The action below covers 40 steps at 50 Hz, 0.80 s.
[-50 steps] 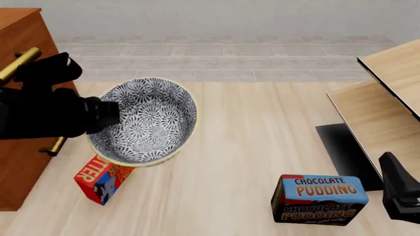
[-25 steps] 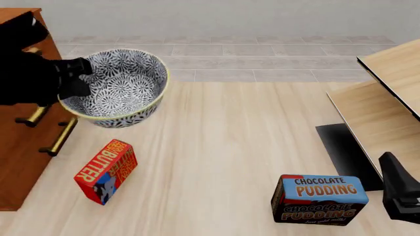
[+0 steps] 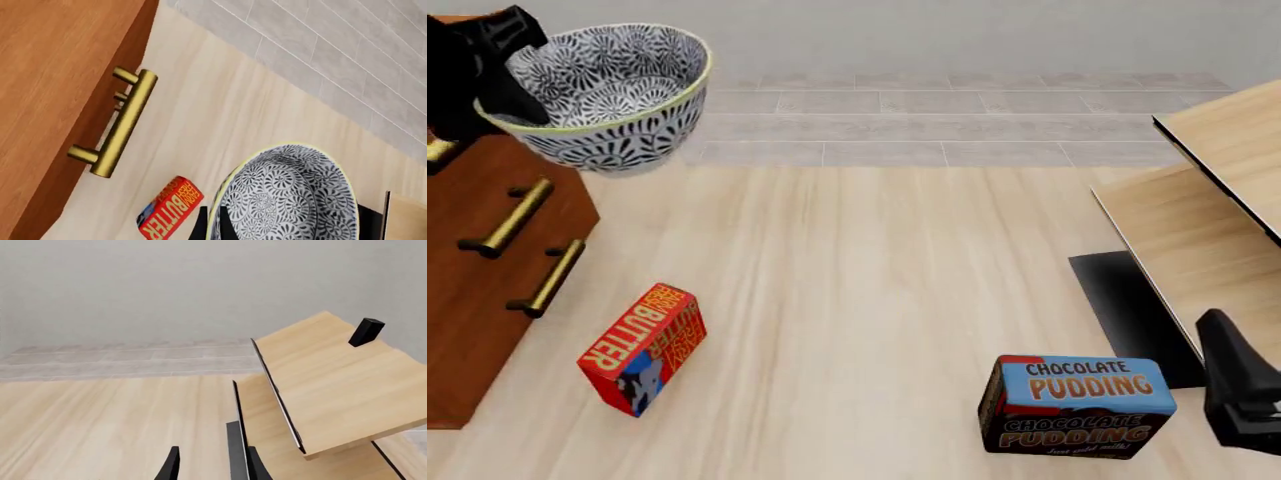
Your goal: Close the top drawer of the cabinet and put the bowl on top of it.
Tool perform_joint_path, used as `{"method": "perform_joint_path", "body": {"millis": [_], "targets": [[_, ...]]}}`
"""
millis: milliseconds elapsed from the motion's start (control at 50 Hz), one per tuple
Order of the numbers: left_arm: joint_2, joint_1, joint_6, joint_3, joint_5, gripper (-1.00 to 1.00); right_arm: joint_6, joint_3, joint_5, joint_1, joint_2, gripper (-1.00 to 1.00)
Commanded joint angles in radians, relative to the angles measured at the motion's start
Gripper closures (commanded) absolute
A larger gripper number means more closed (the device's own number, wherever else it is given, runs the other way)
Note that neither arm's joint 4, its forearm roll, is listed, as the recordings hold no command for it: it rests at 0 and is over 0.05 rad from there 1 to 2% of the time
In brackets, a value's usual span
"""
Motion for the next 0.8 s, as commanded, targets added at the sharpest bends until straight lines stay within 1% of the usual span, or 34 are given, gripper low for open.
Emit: {"method": "perform_joint_path", "body": {"millis": [20, 60, 80, 100, 120, 140, 200, 240, 280, 320, 340, 380, 400, 460, 480, 520, 540, 580, 600, 640, 660, 680, 800], "targets": [[0.019, 0.038, -0.043, -0.144, 0.116, 1.0, -0.014, 0.001, 0.007, 0.018, -0.009, -1.0], [0.023, 0.042, -0.057, -0.169, 0.139, 1.0, -0.003, 0.0, 0.0, 0.004, -0.003, -1.0], [0.032, 0.048, -0.048, -0.197, 0.157, 1.0, 0.003, 0.0, 0.003, -0.004, -0.006, -1.0], [0.032, 0.048, -0.048, -0.198, 0.158, 1.0, 0.003, 0.0, 0.003, -0.004, -0.006, -1.0], [0.033, 0.069, -0.046, -0.222, 0.176, 1.0, 0.005, 0.0, 0.008, -0.008, -0.012, -1.0], [0.033, 0.07, -0.046, -0.223, 0.177, 1.0, 0.005, 0.0, 0.009, -0.008, -0.012, -1.0], [0.042, 0.081, -0.051, -0.264, 0.204, 1.0, 0.007, 0.0, 0.01, -0.009, -0.013, -1.0], [0.042, 0.143, -0.04, -0.272, 0.218, 1.0, 0.008, 0.0, 0.008, -0.011, -0.011, -1.0], [0.048, 0.129, -0.059, -0.293, 0.218, 1.0, 0.009, -0.001, 0.01, -0.011, -0.013, -1.0], [0.047, 0.132, -0.063, -0.301, 0.217, 1.0, 0.008, -0.001, 0.013, -0.011, -0.016, -1.0], [0.041, 0.158, -0.064, -0.307, 0.218, 1.0, 0.008, -0.001, 0.015, -0.009, -0.018, -1.0], [0.036, 0.175, -0.07, -0.315, 0.218, 1.0, 0.008, -0.001, 0.014, -0.009, -0.017, -1.0], [0.03, 0.228, -0.062, -0.306, 0.218, 1.0, 0.007, -0.001, 0.012, -0.008, -0.014, -1.0], [0.029, 0.253, -0.065, -0.306, 0.218, 1.0, 0.005, 0.0, 0.012, -0.005, -0.014, -1.0], [0.03, 0.278, -0.052, -0.314, 0.218, 1.0, 0.004, -0.001, 0.013, -0.004, -0.015, -1.0], [0.029, 0.292, -0.045, -0.331, 0.218, 1.0, 0.003, 0.0, 0.013, -0.002, -0.015, -1.0], [0.024, 0.325, -0.039, -0.331, 0.218, 1.0, 0.001, 0.0, 0.011, -0.001, -0.013, -1.0], [0.026, 0.317, -0.045, -0.338, 0.218, 1.0, 0.0, 0.0, 0.008, 0.0, -0.01, -1.0], [0.022, 0.353, -0.047, -0.339, 0.218, 1.0, 0.0, 0.001, 0.006, 0.001, -0.007, -1.0], [0.022, 0.357, -0.059, -0.356, 0.218, 1.0, -0.001, 0.0, 0.006, 0.001, -0.006, -1.0], [0.021, 0.379, -0.062, -0.357, 0.218, 1.0, 0.0, 0.0, 0.007, 0.001, -0.006, -1.0], [0.023, 0.374, -0.072, -0.363, 0.218, 1.0, 0.0, 0.0, 0.007, 0.0, -0.006, -1.0], [0.039, 0.492, -0.049, -0.406, 0.218, 1.0, 0.006, 0.001, 0.009, -0.005, -0.005, -1.0]]}}
